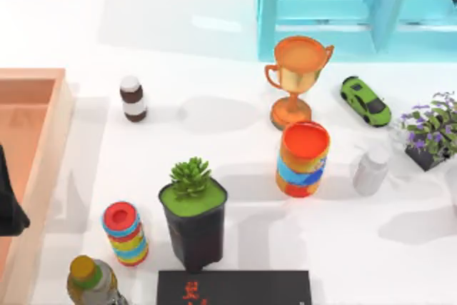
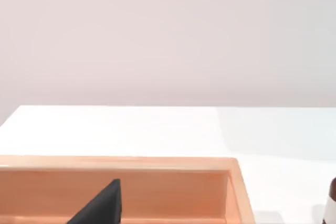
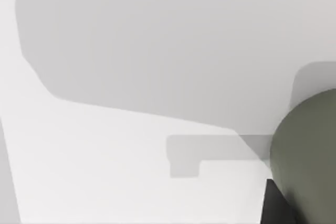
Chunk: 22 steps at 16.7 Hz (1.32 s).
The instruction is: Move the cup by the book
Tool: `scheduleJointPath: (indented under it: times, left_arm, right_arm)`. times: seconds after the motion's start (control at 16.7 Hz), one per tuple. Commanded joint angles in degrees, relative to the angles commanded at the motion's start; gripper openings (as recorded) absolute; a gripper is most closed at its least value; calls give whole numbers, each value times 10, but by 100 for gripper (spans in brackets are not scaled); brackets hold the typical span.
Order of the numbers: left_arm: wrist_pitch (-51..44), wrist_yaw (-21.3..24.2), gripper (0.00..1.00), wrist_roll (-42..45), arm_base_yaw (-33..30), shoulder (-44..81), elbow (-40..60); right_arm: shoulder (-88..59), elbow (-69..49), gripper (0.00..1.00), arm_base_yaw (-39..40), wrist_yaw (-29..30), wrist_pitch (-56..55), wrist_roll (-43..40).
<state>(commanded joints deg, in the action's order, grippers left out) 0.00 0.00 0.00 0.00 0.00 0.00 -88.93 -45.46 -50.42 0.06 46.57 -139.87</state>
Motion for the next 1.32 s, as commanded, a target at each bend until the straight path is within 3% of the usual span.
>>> scheduleJointPath:
  times: [0.54,0.96,1.14,1.32]
  left_arm:
    - [0,0,100,0,0,0,0]
    - [0,0,100,0,0,0,0]
    - [0,0,100,0,0,0,0]
    - [0,0,100,0,0,0,0]
  right_arm:
    - [43,-72,0,-1,0,118,-3]
    - [45,-80,0,2,0,127,4]
    - [38,-110,0,35,-6,144,54]
    - [33,-171,0,99,-15,171,158]
